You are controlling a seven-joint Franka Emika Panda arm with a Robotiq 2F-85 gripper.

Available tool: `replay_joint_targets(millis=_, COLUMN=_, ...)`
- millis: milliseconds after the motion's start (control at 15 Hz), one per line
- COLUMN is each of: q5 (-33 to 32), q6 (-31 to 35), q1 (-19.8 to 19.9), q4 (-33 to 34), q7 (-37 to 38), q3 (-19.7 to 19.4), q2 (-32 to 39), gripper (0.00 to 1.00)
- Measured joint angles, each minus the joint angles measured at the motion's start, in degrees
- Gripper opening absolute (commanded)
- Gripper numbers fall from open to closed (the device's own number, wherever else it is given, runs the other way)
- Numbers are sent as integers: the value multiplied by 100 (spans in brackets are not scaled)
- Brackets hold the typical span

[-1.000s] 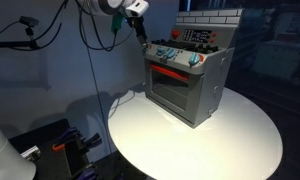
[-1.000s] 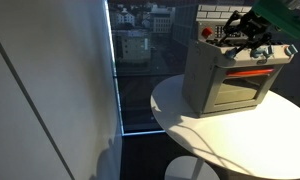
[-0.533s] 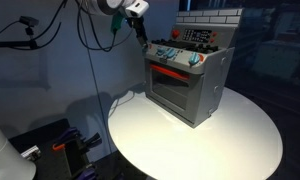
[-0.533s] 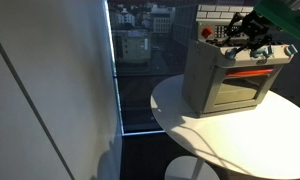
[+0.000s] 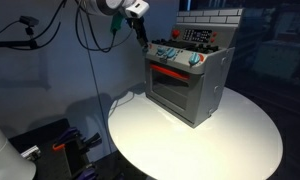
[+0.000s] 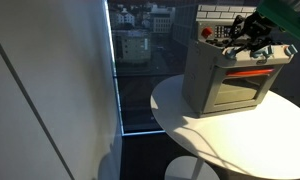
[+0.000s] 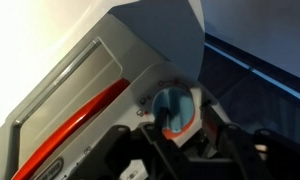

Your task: Turn the blue knob on the far left of the stove to the left

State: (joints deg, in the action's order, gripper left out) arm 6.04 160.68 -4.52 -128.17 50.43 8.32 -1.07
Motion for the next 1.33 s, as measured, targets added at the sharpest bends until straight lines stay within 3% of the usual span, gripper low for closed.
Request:
replay_joint_targets(millis=200, q5=19, q6=0, q1=-1, q4=-58, q7=0, q3=-18, q2=-48, gripper=6)
replay_joint_targets(millis=333, q5=24, q6=0, q1=-1, q4=-100, q7=0, q3=-29, q2=-107, gripper=4)
replay_joint_targets(millis=1333, q5=-185, q6=-5, q1=1, q4=-188, q7=-21, q3=-46, q2=-188, gripper=5)
